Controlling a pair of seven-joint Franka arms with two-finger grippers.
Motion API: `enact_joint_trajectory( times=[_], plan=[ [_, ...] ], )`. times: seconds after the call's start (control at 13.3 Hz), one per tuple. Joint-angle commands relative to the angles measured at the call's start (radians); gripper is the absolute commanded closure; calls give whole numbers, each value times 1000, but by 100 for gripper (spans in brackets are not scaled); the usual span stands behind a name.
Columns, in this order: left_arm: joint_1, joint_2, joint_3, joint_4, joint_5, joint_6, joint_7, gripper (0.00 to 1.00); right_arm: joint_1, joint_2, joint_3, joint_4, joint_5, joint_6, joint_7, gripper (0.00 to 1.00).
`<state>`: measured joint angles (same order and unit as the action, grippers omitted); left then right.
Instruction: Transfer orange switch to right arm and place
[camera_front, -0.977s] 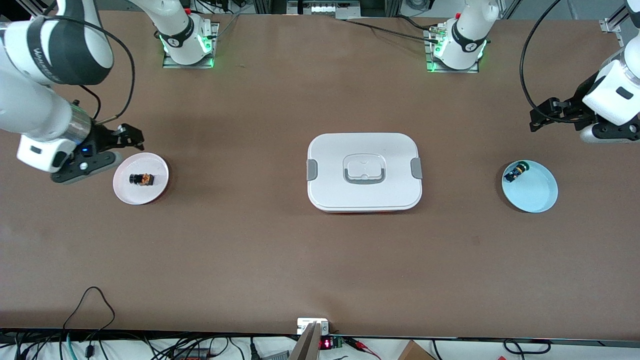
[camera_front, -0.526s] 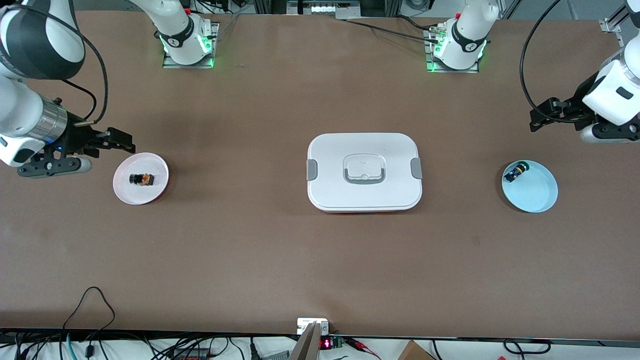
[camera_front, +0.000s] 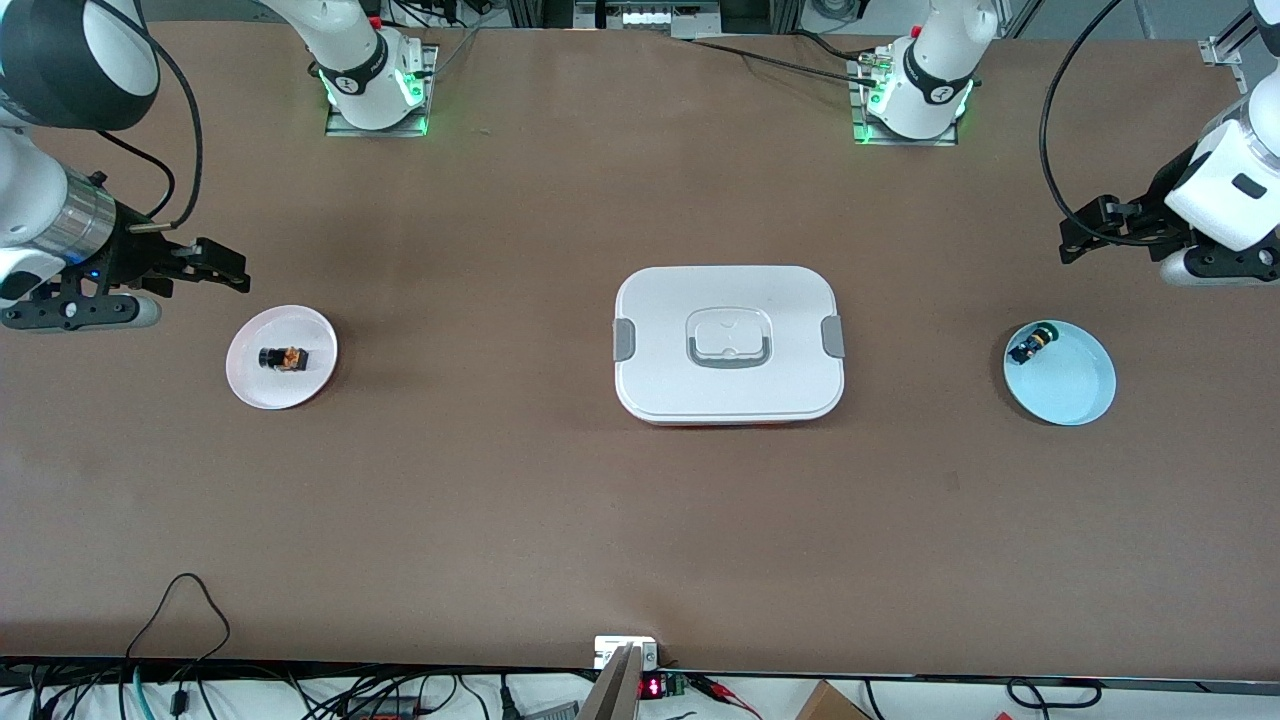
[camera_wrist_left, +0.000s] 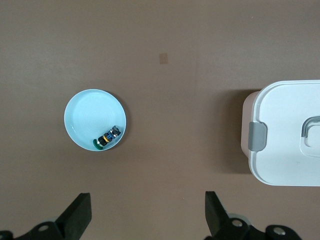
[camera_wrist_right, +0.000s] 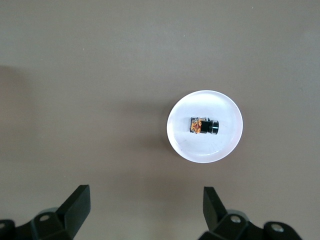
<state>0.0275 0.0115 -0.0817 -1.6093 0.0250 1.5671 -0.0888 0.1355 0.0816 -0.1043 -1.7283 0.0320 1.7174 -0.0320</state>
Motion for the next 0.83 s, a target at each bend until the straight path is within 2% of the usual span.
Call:
enact_joint_trajectory(
  times=[0.0,0.3,0.75],
  plan=[
    [3,13,-6,26,29,-15,4,0,1,-43,2,-68,-26,51,21,0],
    [3,13,-6,26,29,-13,4,0,3,-124,6,-50,-37,-50,23,0],
    [3,13,-6,26,29,-13,4,0,3,-157,8,-42,-33,-56,9,0]
  ],
)
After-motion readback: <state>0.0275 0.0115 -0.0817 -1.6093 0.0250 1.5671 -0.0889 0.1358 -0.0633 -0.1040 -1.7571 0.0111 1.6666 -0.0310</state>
